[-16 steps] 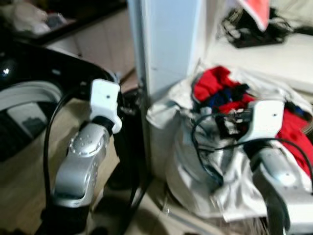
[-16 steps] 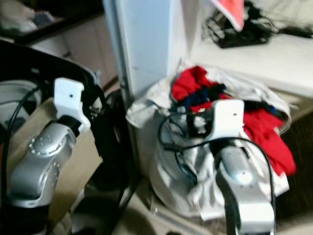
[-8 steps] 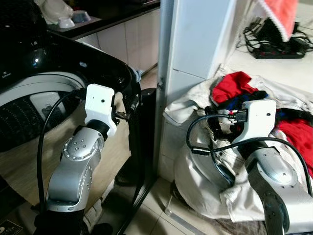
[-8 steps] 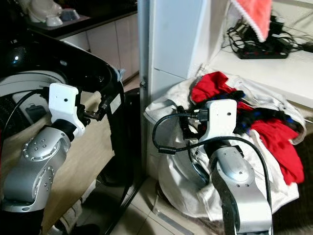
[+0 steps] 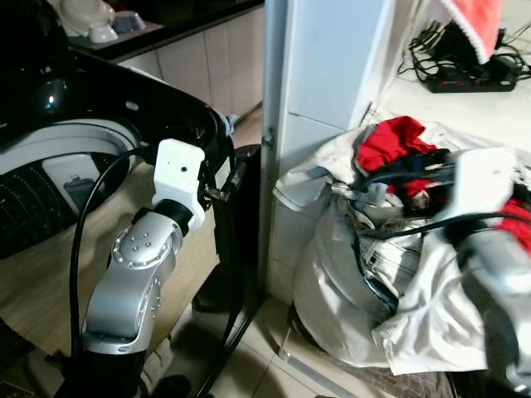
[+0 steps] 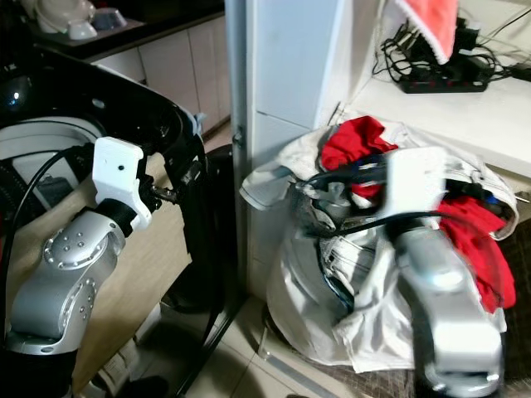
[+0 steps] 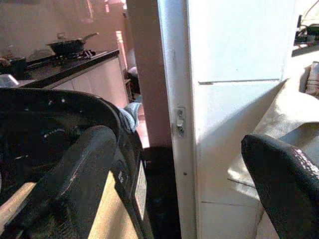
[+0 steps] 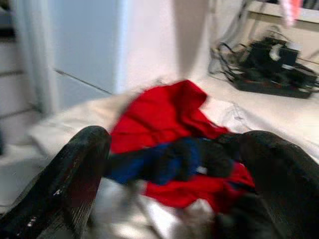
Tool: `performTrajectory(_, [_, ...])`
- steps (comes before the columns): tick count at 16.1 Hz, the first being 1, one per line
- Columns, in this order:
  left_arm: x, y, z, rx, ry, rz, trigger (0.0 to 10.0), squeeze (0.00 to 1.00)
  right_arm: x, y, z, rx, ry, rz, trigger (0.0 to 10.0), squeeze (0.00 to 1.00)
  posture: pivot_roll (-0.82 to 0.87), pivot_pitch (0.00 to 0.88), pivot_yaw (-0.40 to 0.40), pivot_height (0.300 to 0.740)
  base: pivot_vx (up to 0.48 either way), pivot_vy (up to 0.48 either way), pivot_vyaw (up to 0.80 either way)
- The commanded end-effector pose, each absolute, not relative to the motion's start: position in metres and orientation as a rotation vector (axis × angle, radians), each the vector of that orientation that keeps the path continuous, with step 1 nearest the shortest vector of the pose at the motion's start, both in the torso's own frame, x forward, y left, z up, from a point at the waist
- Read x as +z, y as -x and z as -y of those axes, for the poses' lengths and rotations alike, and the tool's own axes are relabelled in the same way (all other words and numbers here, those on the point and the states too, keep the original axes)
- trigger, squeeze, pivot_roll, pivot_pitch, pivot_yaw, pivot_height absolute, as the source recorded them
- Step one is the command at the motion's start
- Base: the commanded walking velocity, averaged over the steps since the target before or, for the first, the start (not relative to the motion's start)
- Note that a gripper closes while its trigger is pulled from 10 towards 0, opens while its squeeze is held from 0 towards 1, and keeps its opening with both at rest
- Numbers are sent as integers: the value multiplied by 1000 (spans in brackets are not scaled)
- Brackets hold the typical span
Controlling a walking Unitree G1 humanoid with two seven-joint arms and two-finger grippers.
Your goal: Clothes washing
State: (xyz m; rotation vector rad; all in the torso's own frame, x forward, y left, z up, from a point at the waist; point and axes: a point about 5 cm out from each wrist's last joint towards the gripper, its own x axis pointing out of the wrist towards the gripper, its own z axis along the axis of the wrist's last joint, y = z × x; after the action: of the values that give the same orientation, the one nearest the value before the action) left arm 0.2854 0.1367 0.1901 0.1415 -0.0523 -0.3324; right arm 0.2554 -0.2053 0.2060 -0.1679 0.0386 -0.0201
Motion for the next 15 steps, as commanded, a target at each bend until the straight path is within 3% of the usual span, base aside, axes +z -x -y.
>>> performTrajectory(1, [194,-288,-132,-370,-151,67,10000,0,204,-256,212,-22,175,-72,10000,67,-122,0,16,740,0,0,0])
performTrajectory(2, [194,-288,-131,-377,-155,72,10000,0,204,-257,214,-11,176,-87,10000,235,-122,0,16,740,0,0,0])
performTrajectory(3, [196,-288,-129,-388,-153,79,10000,0,203,-258,218,17,127,-125,10000,1000,-122,0,19,740,0,0,0])
performTrajectory(7, [200,-286,-120,-492,-158,105,10000,0,202,-269,237,30,120,-215,10000,1000,-120,0,24,740,0,0,0])
performTrajectory(13, [206,-274,-110,-809,-172,110,10000,0,197,-286,254,8,157,-287,10000,1000,-134,0,58,740,0,0,0])
performTrajectory(14, [207,-277,-109,-822,-185,113,10000,0,197,-292,260,-19,192,-293,10000,624,-134,0,66,740,0,0,0])
performTrajectory(15, [208,-278,-109,-835,-196,113,10000,0,203,-295,268,-64,234,-282,10000,0,-131,0,63,740,0,0,0])
